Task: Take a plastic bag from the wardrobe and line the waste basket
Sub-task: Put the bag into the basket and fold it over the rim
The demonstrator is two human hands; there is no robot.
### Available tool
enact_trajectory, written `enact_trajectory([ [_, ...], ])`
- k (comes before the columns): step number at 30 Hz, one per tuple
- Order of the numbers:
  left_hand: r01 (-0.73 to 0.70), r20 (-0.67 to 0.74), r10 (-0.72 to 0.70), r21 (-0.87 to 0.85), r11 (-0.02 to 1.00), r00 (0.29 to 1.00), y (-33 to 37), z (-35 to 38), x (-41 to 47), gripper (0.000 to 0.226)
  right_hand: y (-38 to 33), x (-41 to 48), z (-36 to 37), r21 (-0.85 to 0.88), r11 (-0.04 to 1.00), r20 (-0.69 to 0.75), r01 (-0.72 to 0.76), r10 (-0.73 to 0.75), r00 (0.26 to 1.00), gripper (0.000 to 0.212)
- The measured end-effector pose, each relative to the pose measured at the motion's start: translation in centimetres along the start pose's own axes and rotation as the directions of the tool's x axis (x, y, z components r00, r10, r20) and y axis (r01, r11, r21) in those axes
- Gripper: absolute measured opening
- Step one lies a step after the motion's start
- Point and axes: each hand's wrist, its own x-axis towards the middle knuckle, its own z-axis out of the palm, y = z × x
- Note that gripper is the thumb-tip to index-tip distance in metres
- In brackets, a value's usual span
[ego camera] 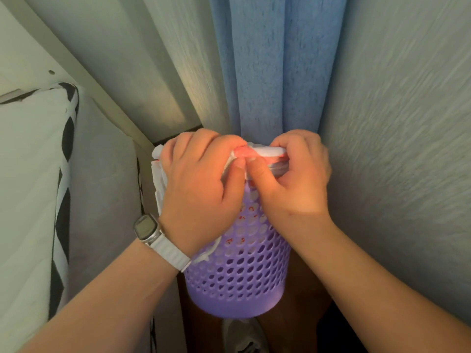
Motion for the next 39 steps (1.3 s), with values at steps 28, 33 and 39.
enact_trajectory([
  [28, 0.086, -0.008, -0.087, -0.05, 0.995, 0.996, 0.9, 0.1, -0.1, 0.019, -0.3, -0.4, 0.0, 0.033, 0.999, -0.058, 0.023, -0.021, 0.998, 0.024],
  [33, 0.083, -0.003, -0.084, -0.067, 0.994, 0.996, -0.5, 0.1, 0.2, 0.013, -0.5, -1.1, 0.1, 0.039, 0.999, 0.022, 0.03, -0.031, 0.999, 0.03],
  [39, 0.095, -0.004, -0.096, -0.109, 0.989, 0.995, -1.7, 0.1, 0.4, 0.014, 1.2, 0.0, -1.0, 0.058, 0.993, 0.023, 0.103, -0.105, 0.994, 0.044],
])
